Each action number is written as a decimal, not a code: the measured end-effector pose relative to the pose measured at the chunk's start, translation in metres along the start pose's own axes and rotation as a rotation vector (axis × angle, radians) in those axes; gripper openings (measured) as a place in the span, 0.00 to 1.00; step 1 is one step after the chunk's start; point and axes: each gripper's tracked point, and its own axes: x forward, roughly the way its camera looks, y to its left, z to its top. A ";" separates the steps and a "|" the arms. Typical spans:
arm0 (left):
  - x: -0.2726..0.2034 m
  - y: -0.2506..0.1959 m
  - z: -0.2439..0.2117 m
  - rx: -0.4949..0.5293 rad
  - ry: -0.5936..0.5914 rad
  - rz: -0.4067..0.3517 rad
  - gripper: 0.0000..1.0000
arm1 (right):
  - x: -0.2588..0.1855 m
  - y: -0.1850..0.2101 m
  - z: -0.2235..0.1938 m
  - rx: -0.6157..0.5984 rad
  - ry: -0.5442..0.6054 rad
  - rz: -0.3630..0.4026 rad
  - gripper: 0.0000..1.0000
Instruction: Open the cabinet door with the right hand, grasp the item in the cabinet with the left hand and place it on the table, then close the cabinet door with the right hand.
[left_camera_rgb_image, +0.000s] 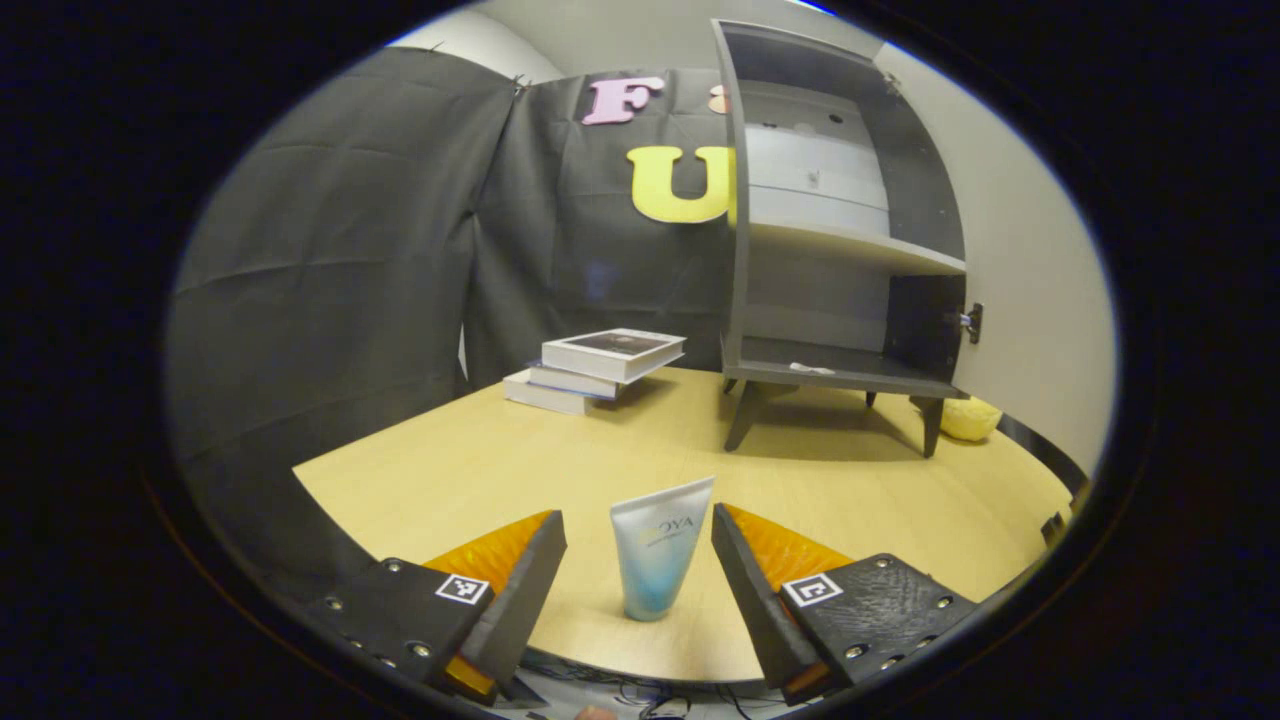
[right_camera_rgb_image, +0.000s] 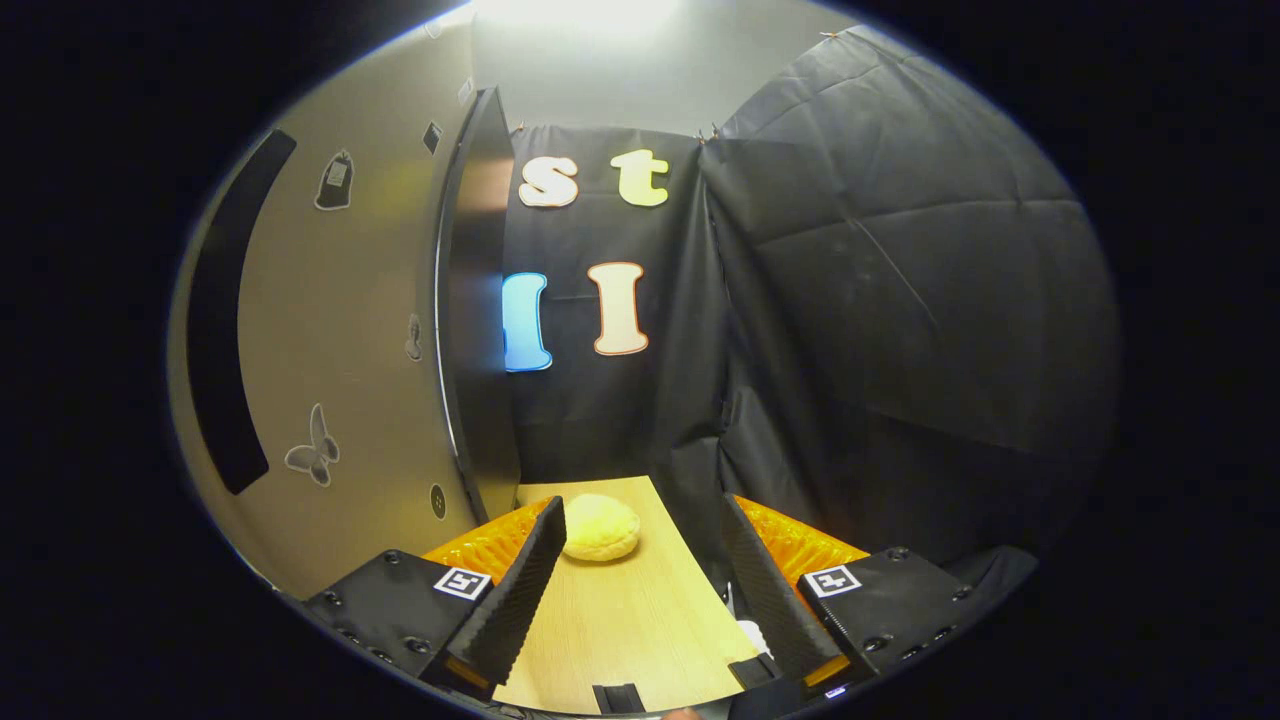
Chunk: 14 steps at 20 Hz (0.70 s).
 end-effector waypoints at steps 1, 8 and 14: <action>-0.008 -0.004 0.012 0.015 -0.009 -0.008 0.90 | 0.000 0.000 0.002 0.009 -0.004 0.007 0.93; -0.052 -0.008 0.150 0.099 -0.134 0.038 0.90 | -0.012 -0.002 0.020 0.020 -0.044 0.020 0.93; -0.073 -0.007 0.252 0.071 -0.248 0.022 0.89 | -0.043 0.009 0.047 0.043 -0.084 0.041 0.98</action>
